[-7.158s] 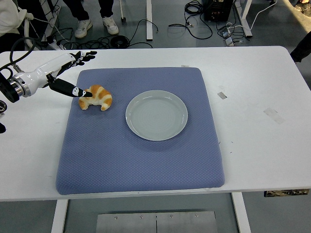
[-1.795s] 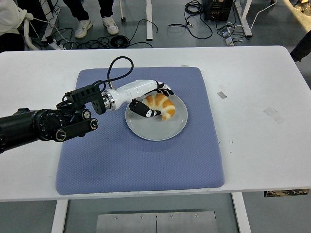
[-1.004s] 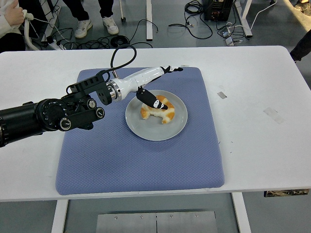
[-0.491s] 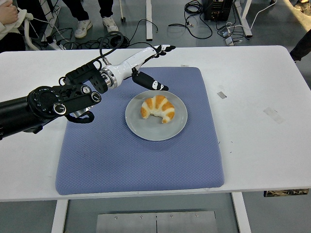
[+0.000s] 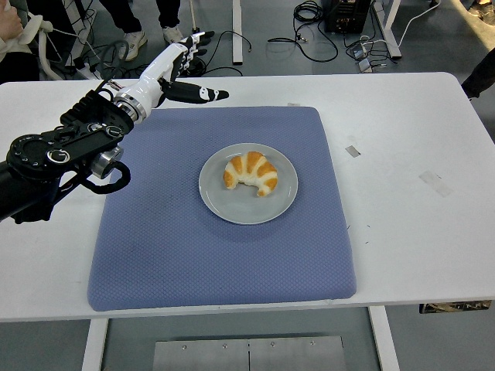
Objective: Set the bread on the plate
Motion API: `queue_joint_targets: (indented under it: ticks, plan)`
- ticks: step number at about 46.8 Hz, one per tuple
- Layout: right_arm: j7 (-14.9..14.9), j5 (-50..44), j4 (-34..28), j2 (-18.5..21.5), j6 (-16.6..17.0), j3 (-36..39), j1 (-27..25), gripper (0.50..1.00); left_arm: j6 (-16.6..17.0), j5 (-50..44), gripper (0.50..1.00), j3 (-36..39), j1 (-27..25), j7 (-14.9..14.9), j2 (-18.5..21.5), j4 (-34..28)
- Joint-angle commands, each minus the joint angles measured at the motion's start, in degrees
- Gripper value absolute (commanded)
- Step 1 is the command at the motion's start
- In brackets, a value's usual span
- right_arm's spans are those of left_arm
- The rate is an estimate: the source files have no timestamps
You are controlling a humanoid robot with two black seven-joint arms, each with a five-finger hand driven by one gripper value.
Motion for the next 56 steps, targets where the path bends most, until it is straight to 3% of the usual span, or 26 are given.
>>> queue_joint_targets:
  ticks: [1,17,26,33,40,48,52,56]
  plan:
    - [0.0,0.0,0.0,0.0,0.0,0.0,0.0,1.000,0.2,0.1,0.981,-2.4,0.9,0.0,-0.2,1.7]
    - [0.0,0.0,0.0,0.0,0.0,0.0,0.0,1.000,-0.7,-4.9,0.981,-5.0,1.6,0.4,0.2,7.2]
    - [0.0,0.0,0.0,0.0,0.0,0.0,0.0,1.000,-6.4,-10.6,0.981,-5.6,3.1,2.8,1.6,9.9]
    - [0.0,0.0,0.0,0.0,0.0,0.0,0.0,1.000,-8.4,-12.0,0.981,-9.0,4.3,2.9,2.7,10.1]
    - [0.0,0.0,0.0,0.0,0.0,0.0,0.0,1.000,-13.5,-12.8,0.981,-14.0,5.7,3.0,3.1,12.3]
    - [0.0,0.0,-0.1,0.0,0.0,0.0,0.0,1.000,-16.9,-13.4,0.981,-14.9,6.7,3.0,3.5,13.6]
    - [0.0,0.0,0.0,0.0,0.0,0.0,0.0,1.000,-20.5,-15.9,0.981,-17.4,7.3,3.0,4.0,13.7]
    - [0.0,0.0,0.0,0.0,0.0,0.0,0.0,1.000,-21.7,-18.0,0.981,-19.7,7.8,3.0,3.8,14.0]
